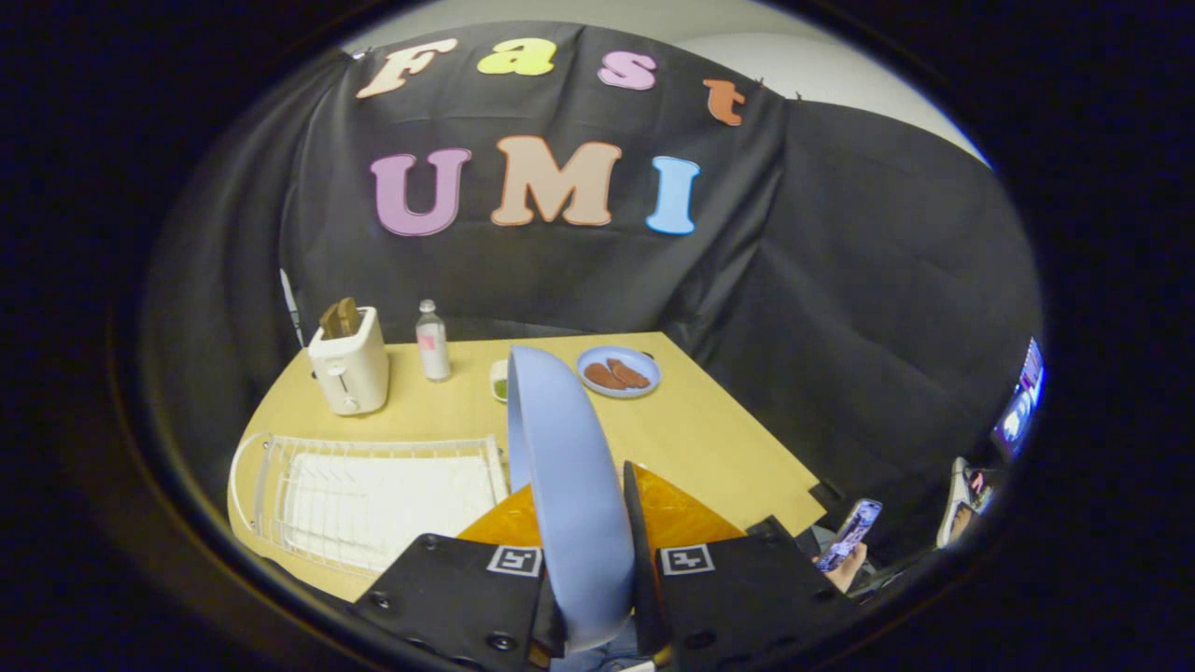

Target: Take the plate from the dish rack, then take the spoon from the basket and place it into the plate.

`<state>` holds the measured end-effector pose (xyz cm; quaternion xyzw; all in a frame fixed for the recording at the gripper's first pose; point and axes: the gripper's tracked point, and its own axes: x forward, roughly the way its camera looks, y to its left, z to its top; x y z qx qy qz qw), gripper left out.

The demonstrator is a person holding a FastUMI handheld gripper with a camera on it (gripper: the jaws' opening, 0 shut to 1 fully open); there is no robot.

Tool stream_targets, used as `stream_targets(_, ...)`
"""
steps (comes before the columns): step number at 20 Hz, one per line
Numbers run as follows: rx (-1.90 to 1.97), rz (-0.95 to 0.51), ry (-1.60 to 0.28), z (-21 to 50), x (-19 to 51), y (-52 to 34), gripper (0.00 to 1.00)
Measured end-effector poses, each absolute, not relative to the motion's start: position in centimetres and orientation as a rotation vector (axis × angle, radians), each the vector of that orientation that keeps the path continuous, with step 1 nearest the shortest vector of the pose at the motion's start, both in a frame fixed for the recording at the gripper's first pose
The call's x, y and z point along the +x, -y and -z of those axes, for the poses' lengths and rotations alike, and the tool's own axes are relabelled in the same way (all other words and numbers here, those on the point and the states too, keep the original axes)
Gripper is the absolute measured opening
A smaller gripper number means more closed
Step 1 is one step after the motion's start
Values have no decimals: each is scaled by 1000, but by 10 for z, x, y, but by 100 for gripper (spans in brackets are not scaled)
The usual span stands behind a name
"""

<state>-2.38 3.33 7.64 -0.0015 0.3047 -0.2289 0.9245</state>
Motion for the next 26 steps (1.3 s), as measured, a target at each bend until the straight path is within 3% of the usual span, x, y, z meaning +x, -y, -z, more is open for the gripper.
stream_targets(16,290,738,-887,36,-99,79,32)
stream_targets(26,509,752,-1011,111,-106,84,32)
